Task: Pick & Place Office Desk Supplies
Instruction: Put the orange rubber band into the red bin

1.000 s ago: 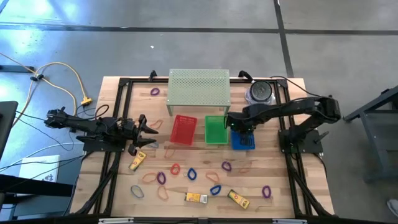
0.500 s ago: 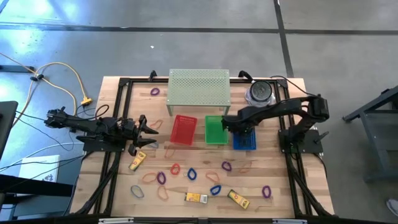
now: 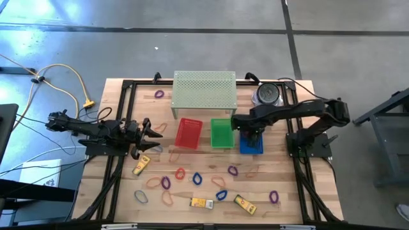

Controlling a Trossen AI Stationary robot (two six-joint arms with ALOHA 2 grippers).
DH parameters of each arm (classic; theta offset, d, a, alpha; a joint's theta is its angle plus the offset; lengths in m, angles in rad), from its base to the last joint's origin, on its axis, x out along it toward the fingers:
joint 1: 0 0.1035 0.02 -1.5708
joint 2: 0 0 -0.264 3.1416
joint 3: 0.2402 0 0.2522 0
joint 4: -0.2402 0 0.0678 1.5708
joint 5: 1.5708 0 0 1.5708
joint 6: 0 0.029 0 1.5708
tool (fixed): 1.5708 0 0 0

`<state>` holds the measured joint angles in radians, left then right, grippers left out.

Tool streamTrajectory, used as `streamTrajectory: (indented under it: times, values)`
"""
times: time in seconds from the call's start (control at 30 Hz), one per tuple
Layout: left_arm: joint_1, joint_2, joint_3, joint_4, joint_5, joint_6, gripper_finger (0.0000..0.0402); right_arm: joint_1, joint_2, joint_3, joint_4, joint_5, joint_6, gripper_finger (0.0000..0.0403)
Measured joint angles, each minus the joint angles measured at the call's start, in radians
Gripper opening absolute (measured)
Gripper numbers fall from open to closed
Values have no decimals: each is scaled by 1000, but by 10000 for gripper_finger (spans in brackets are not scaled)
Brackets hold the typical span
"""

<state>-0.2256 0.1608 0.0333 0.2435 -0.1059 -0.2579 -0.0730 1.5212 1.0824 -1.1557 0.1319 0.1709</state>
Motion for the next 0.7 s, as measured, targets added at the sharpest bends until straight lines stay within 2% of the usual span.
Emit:
streamTrajectory:
  times: [0.13, 0.23, 0.43, 0.53, 0.6, 0.7]
  values:
    - [-1, 46, 64, -3, -3, 122, 173, 28, -55, 48, -90, -90, 41, 137]
    - [0, 121, 140, -45, -56, 164, 173, 46, -107, 83, -158, -156, 103, 131]
    - [0, 349, 369, -411, -173, 176, 174, 101, -236, 92, -169, -273, 256, 125]
    - [0, 447, 453, -538, -187, 185, 174, 149, -299, 92, -152, -287, 332, 124]
    - [2, 495, 484, -599, -187, 180, 174, 189, -345, 82, -114, -261, 357, 124]
    - [2, 545, 492, -660, -180, 30, 173, 272, -407, 44, -17, -190, 368, 124]
